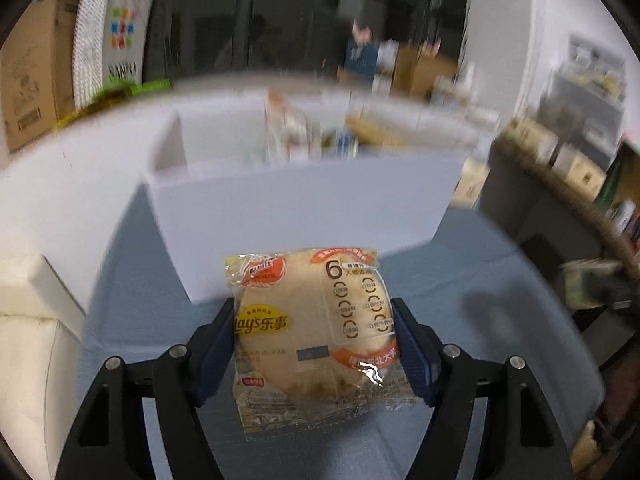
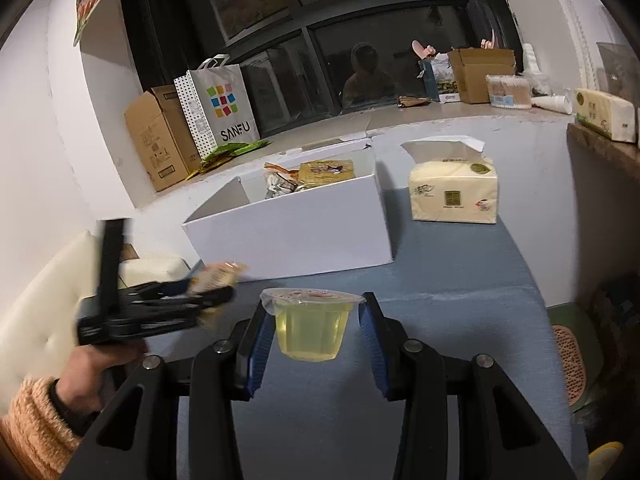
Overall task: Organize snacks
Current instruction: 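Carry Lay's bread pack with left gripper while right carries jelly cup into box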
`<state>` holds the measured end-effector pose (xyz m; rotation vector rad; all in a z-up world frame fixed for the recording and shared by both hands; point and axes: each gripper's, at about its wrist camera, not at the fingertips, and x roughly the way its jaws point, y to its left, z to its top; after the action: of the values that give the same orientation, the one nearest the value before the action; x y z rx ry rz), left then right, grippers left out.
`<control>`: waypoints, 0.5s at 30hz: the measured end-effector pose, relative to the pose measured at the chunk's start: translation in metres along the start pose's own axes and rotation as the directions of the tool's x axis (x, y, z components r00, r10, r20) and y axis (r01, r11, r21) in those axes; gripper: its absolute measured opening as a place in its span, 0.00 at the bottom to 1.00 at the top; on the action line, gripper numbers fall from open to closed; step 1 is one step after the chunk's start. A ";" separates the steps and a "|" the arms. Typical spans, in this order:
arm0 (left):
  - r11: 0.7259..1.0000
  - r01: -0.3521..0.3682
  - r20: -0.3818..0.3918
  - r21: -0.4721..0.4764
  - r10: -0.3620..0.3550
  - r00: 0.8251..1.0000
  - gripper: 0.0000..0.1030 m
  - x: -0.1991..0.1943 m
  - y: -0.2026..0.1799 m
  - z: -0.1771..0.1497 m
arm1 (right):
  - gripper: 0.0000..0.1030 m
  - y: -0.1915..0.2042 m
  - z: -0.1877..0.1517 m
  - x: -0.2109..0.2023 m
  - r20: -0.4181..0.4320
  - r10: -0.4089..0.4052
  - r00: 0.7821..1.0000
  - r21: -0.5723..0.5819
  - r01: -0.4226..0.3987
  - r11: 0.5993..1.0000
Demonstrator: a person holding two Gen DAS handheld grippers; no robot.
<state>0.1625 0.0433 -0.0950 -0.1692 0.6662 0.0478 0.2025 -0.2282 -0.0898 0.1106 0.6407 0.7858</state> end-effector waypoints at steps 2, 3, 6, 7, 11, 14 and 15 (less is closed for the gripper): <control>1.000 0.016 0.083 -0.012 -0.015 0.996 0.75 -0.028 0.002 0.015 | 0.45 0.005 0.009 0.006 0.003 0.008 1.000 -0.009 -0.008 1.000; 1.000 0.024 0.123 -0.020 -0.022 0.992 0.75 -0.039 0.006 0.024 | 0.45 0.007 0.018 0.010 0.006 0.018 1.000 -0.010 -0.018 1.000; 0.997 0.059 0.198 -0.048 -0.048 0.979 0.75 -0.059 0.016 0.053 | 0.45 0.015 0.050 0.023 0.030 0.061 0.998 -0.007 -0.060 0.998; 0.996 0.064 0.217 -0.057 -0.050 0.975 0.75 -0.059 0.020 0.067 | 0.45 0.018 0.064 0.030 0.040 0.066 0.997 -0.010 -0.066 0.998; 0.995 0.066 0.229 -0.069 -0.048 0.972 0.75 -0.037 0.039 0.121 | 0.45 0.023 0.121 0.071 0.040 0.081 0.996 -0.016 -0.080 0.997; 0.996 0.051 0.202 -0.076 -0.034 0.979 0.75 -0.009 0.051 0.156 | 0.45 0.018 0.159 0.110 -0.006 0.063 0.998 0.004 -0.063 0.998; 0.996 0.043 0.194 -0.072 -0.028 0.981 0.75 -0.001 0.054 0.166 | 0.45 0.017 0.169 0.121 -0.022 0.056 0.998 0.005 -0.055 0.998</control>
<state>0.2573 0.1249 0.0262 -0.2467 0.4677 0.0548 0.3533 -0.1095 -0.0085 0.1246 0.6632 0.8401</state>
